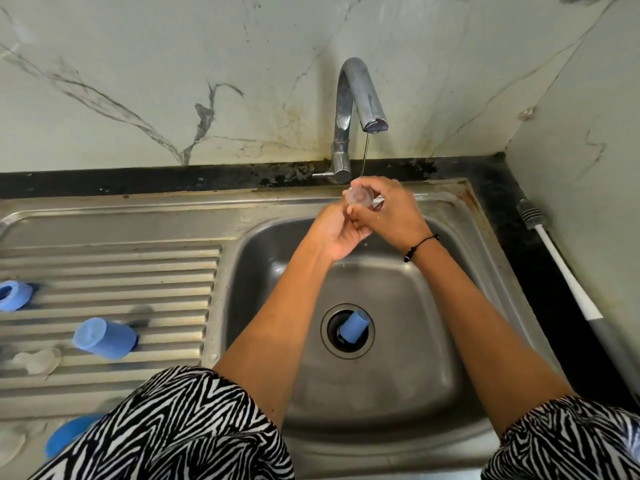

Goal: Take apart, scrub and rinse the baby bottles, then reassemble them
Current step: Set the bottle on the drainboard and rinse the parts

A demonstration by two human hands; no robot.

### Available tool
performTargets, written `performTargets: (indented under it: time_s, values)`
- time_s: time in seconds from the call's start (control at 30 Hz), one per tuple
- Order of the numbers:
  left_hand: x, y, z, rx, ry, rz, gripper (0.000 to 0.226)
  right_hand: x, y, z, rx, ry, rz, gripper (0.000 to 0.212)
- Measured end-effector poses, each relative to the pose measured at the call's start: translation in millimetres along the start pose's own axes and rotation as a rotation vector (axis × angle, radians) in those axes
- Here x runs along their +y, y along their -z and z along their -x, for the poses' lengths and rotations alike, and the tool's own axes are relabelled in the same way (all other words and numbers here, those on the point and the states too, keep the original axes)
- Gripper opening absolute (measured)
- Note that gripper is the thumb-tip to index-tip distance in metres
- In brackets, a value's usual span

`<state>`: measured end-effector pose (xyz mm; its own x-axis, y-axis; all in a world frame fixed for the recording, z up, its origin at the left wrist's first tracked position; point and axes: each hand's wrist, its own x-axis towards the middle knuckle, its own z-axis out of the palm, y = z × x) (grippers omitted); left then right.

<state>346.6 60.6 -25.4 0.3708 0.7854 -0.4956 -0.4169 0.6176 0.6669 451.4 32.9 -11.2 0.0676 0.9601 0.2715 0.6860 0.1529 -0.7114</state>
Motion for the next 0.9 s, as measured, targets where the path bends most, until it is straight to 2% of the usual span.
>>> performTargets:
  time_s: [0.07,0.17,0.27,0.3,0.37,0.47,0.57,0.63,0.7,0.77,0.83,0.9]
  values:
    - [-3.6,2.2,-2.9,0.102,0.023,-0.027,0.025,-5.3,-0.8,-3.1,0.077,0.050,0.052,0.032]
    - [-7.8,5.9,-2.7,0.190,0.043,-0.028,0.023,-7.7,-5.4,-2.1,0.002,-0.035,0.107,0.026]
    - [-8.7,10.1,1.4,0.190,0.073,-0.040,0.023,-10.1,-9.7,1.2,0.178,-0.015,0.077,0.020]
    - [-7.9,10.4,2.4,0.190,0.075,-0.035,0.024,-12.7,-9.4,1.5,0.181,-0.043,0.070,0.018]
    - [-7.8,10.2,3.7,0.181,0.070,-0.036,0.024,-15.3,-11.3,4.8,0.054,-0.156,0.092,0.016]
    - [-3.9,9.4,7.0,0.173,0.059,-0.074,0.023,-12.8,-12.0,5.9,0.108,-0.144,0.042,0.022]
    - [-4.2,11.4,7.1,0.172,0.067,-0.125,0.021,-12.2,-8.7,5.0,0.029,-0.186,0.087,0.024]
    - [-4.7,11.6,9.6,0.152,0.074,-0.100,0.021,-13.1,-8.1,1.8,0.101,-0.162,0.034,0.023]
    - [-5.7,10.7,10.6,0.137,0.040,-0.047,0.022,-12.6,-8.2,-0.7,0.055,-0.254,-0.066,0.015]
    - [-6.8,7.2,11.1,0.122,-0.067,-0.077,0.022,-8.3,-12.6,0.9,0.044,-0.401,-0.250,0.010]
    - [-6.7,4.1,12.3,0.137,-0.219,-0.153,0.020,-7.6,-15.1,2.0,0.025,-0.604,-0.536,0.025]
    - [-4.2,2.0,12.8,0.171,-0.325,-0.259,0.019,-10.1,-15.3,3.2,-0.033,-0.841,-0.924,0.037]
